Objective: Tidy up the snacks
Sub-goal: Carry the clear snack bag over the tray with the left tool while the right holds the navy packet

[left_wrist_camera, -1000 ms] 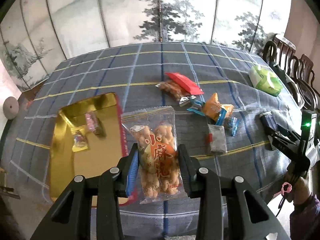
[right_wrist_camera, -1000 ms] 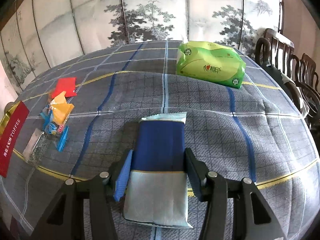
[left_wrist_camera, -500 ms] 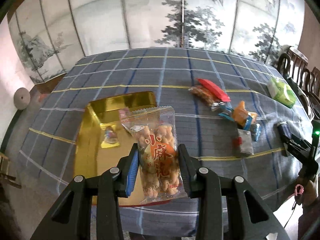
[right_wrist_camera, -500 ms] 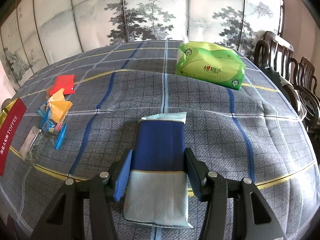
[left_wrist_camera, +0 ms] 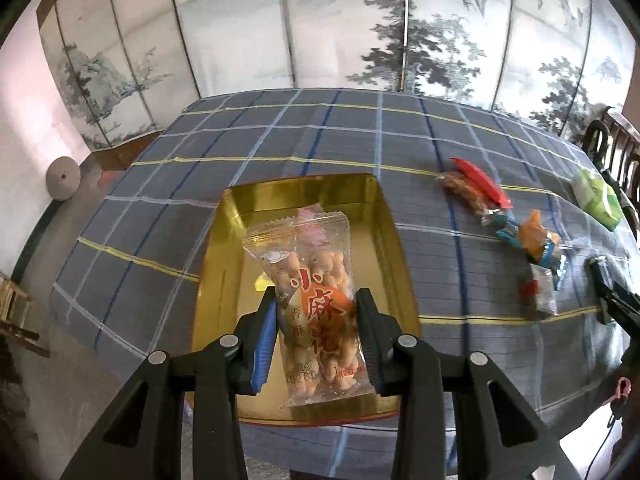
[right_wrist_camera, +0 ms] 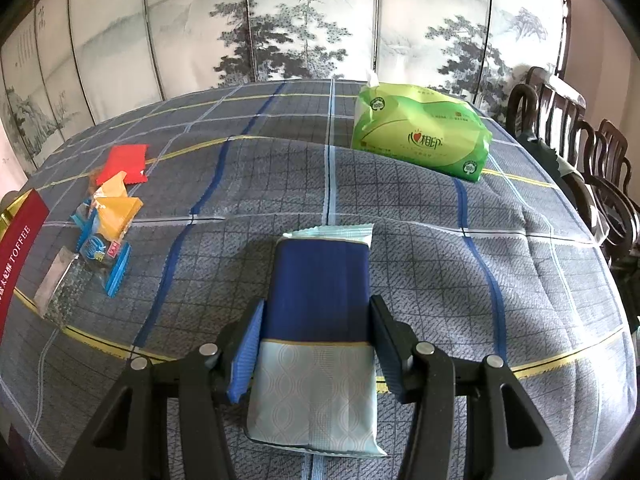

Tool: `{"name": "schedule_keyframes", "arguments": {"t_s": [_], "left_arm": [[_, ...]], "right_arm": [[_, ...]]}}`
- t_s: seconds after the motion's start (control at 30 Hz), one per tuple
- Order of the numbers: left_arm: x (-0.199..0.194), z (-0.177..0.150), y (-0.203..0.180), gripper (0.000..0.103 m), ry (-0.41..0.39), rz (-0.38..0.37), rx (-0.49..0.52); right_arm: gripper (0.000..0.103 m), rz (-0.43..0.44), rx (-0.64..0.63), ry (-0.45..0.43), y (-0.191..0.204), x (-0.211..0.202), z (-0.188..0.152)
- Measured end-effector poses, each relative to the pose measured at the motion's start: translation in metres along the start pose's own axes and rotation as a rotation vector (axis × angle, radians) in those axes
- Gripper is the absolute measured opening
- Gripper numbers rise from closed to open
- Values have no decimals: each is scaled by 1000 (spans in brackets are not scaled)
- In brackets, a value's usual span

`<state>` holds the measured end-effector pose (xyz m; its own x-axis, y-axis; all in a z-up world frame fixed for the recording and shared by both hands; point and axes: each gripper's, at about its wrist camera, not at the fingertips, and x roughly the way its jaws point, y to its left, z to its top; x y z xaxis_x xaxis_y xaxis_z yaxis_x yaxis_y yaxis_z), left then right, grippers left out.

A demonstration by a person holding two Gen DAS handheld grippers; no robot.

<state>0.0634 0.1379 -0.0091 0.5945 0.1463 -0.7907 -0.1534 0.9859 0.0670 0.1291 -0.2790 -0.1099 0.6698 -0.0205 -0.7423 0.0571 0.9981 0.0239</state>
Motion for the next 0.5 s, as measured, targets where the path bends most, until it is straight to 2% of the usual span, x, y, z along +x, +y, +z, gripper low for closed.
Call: {"name": "schedule_keyframes", "arguments": {"t_s": [0.5], "left_arm": [[21, -4, 20, 34, 17, 35, -14]], "right_arm": [[52, -4, 0, 0, 1, 0, 0]]}}
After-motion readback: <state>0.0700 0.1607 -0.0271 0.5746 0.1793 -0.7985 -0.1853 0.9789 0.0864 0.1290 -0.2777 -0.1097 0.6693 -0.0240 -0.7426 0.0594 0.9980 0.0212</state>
